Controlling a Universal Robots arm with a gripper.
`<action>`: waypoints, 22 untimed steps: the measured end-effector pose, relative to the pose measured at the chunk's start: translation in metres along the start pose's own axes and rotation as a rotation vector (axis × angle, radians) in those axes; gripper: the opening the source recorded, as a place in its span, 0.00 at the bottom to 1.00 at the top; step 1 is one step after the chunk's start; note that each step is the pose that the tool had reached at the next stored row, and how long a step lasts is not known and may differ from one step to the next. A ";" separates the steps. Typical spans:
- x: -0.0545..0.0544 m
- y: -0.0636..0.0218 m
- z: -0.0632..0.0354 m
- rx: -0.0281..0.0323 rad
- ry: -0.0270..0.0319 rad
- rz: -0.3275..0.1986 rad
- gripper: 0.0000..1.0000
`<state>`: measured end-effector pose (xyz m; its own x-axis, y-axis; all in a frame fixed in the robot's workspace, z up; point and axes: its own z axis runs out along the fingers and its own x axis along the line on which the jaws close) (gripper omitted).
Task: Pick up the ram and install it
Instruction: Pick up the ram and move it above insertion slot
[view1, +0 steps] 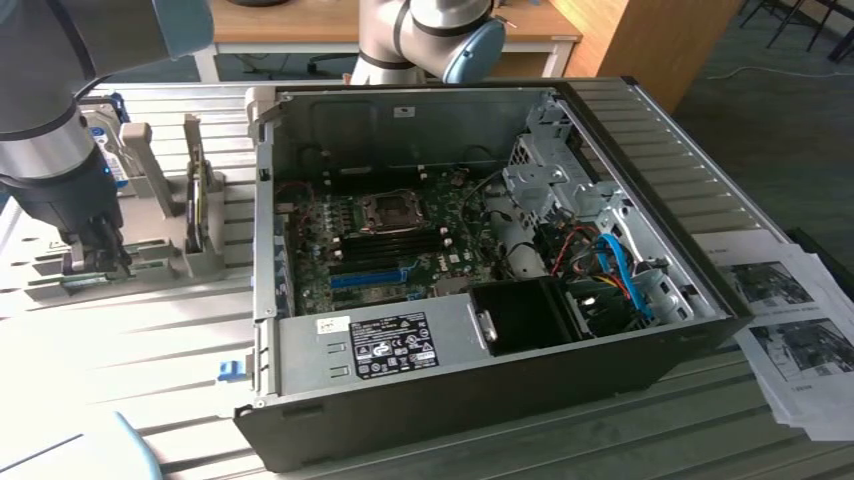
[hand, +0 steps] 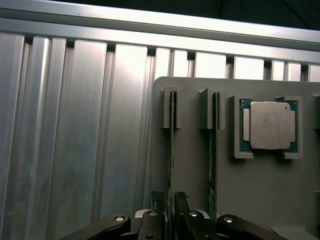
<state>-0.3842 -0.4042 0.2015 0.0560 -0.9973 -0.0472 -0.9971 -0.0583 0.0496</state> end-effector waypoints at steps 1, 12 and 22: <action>0.000 0.0000 0.0000 0.0000 0.0000 0.000 0.22; 0.000 0.0000 0.0000 0.0000 0.0000 0.000 0.11; 0.000 0.0000 0.0000 0.0008 -0.0008 0.017 0.11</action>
<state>-0.3842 -0.4042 0.2015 0.0393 -0.9981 -0.0471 -0.9979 -0.0417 0.0496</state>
